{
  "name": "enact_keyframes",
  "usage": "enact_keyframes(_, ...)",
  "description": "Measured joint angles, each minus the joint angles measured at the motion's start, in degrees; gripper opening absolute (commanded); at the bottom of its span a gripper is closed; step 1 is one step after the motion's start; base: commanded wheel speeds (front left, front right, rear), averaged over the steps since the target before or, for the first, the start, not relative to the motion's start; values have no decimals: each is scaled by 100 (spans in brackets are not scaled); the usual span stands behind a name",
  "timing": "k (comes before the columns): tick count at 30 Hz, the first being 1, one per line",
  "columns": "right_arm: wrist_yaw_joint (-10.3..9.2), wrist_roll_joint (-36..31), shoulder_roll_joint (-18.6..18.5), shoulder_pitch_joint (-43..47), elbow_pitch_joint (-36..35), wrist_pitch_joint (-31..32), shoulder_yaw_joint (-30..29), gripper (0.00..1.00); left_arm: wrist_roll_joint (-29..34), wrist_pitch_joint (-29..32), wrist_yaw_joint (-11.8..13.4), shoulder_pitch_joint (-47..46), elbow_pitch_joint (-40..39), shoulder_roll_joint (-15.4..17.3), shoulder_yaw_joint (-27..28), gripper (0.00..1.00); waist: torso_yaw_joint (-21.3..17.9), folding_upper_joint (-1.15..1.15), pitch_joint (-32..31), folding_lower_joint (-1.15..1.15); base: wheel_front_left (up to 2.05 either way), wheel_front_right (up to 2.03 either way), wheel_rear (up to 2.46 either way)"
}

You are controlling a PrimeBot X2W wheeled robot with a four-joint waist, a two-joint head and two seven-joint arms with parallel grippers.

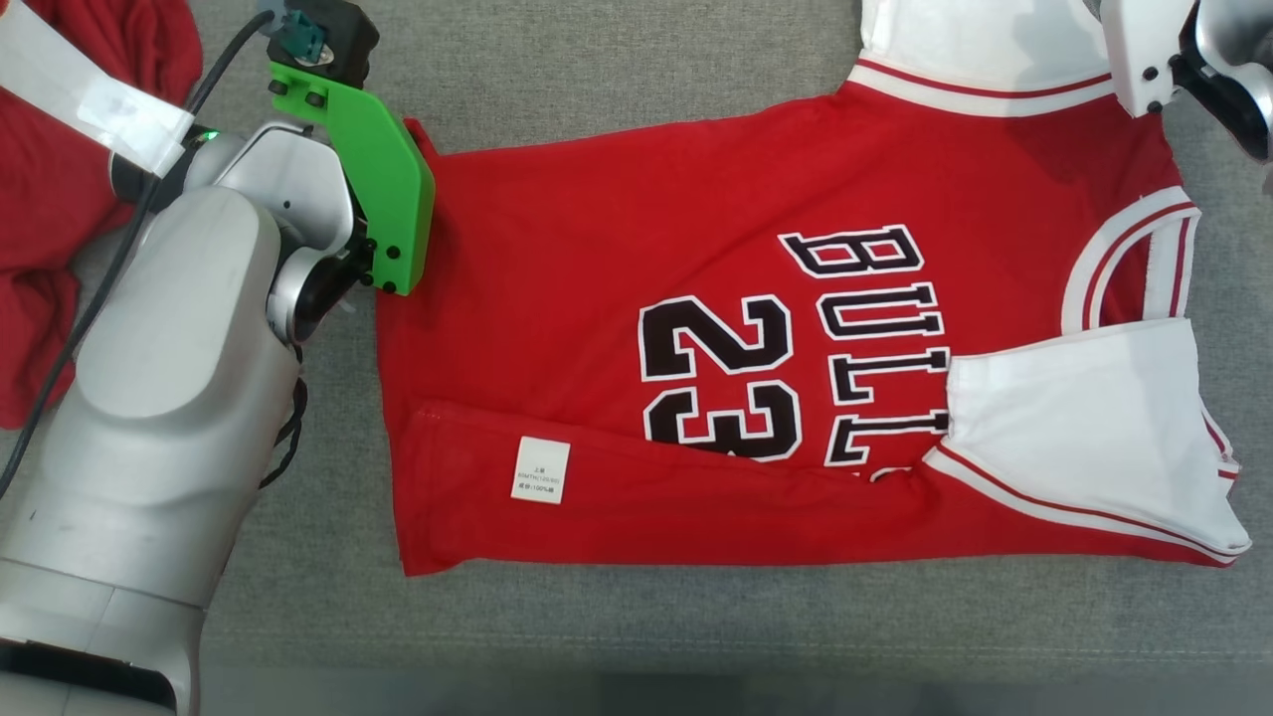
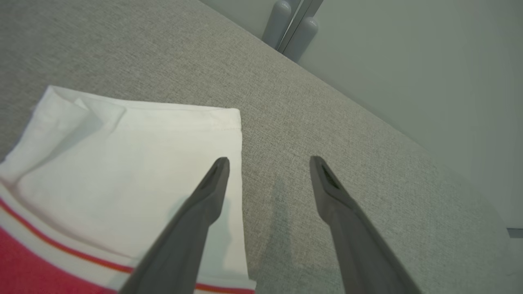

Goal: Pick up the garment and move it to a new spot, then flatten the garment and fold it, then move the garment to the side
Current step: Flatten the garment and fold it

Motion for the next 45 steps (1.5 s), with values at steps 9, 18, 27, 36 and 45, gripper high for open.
enact_keyframes(9, -1, -60, -31, -146, 338, -244, -313, 100, 47, -259, 89, -103, 232, -296, -92, 0, 193, 0, 34, 0, 0, 0, 0)
enact_keyframes(18, -1, 34, 23, -236, 657, 185, -282, 100, 29, -388, 26, -221, 354, -568, -263, 0, 484, 0, 91, 0, 0, 0, 0)
enact_keyframes(27, 0, 7, -38, -353, 959, 210, -434, 100, -12, -494, -23, -408, 345, -783, -415, 0, 741, 0, 293, 0, 0, 0, 0)
enact_keyframes(36, -7, 79, 67, -472, 1256, 352, -788, 100, -57, -594, -60, -515, 212, -913, -550, 0, 932, 0, 488, 0, 0, 0, 0)
enact_keyframes(45, -3, 191, 198, -437, 1254, 682, -794, 0, -74, -687, -11, -519, 255, -878, -575, 0, 901, 0, 450, 0, 0, 0, 0)
